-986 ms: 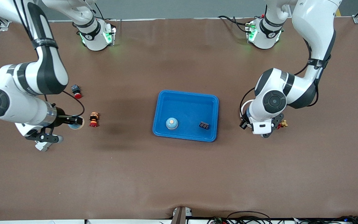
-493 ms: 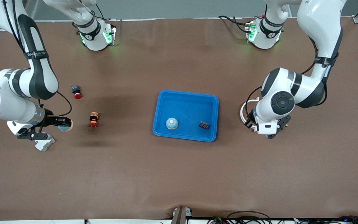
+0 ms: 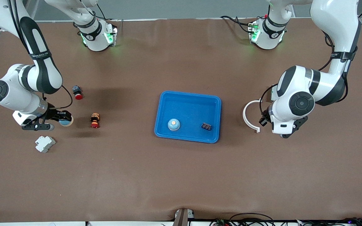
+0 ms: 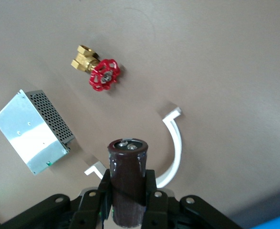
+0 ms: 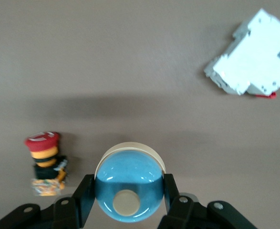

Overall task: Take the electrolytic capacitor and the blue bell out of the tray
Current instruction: 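Set the bell by the breaker while the left gripper sets the capacitor by the valve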

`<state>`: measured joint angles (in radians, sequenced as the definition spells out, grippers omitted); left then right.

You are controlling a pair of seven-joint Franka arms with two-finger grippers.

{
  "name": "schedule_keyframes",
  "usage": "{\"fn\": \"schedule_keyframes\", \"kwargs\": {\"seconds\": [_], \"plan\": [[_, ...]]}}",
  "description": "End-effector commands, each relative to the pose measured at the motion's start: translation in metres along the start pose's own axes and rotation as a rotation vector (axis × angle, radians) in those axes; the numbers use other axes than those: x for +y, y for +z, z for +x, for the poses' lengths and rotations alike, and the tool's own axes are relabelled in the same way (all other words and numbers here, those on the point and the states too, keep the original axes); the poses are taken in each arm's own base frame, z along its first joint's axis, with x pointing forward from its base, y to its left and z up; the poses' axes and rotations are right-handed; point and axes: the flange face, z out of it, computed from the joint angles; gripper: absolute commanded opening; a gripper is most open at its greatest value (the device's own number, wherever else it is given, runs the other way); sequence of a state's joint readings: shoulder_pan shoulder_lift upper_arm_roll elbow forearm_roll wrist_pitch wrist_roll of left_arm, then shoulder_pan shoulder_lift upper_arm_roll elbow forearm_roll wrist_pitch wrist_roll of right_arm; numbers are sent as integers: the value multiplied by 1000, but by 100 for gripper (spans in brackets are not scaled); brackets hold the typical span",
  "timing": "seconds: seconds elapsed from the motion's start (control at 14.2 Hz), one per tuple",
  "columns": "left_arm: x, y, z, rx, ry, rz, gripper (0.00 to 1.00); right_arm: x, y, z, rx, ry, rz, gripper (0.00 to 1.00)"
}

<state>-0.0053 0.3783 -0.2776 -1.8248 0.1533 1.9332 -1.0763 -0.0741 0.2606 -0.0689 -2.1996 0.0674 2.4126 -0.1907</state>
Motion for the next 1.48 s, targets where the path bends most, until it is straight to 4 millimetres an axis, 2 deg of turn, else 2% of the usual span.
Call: {"fn": "schedule_keyframes", "kwargs": {"seconds": [0.0,0.14,0.35,0.56,0.7,0.92,1.13,1.27,1.34,1.41], "plan": [[-9,22,8,-7,12,24,0,9,-1,-19,13,-17,3,0],[-19,40,18,-8,-10,2,0,18,4,-24,19,-20,4,0],[-20,57,22,-14,-13,-6,0,22,13,-30,1,8,22,0],[-20,75,28,-24,-19,-8,0,19,17,-28,16,26,38,0],[-28,96,34,-35,-36,-18,0,18,24,-27,14,25,37,0],[-29,124,27,-21,-30,-68,0,12,35,-24,26,13,30,0],[-26,132,26,-15,-25,-84,0,12,44,-23,31,13,25,0],[-24,134,27,4,-5,-79,39,12,50,-22,27,14,25,0],[-24,133,27,18,4,-78,62,12,53,-22,24,16,25,0],[-25,128,30,29,6,-80,89,12,55,-22,28,16,24,0]]}}
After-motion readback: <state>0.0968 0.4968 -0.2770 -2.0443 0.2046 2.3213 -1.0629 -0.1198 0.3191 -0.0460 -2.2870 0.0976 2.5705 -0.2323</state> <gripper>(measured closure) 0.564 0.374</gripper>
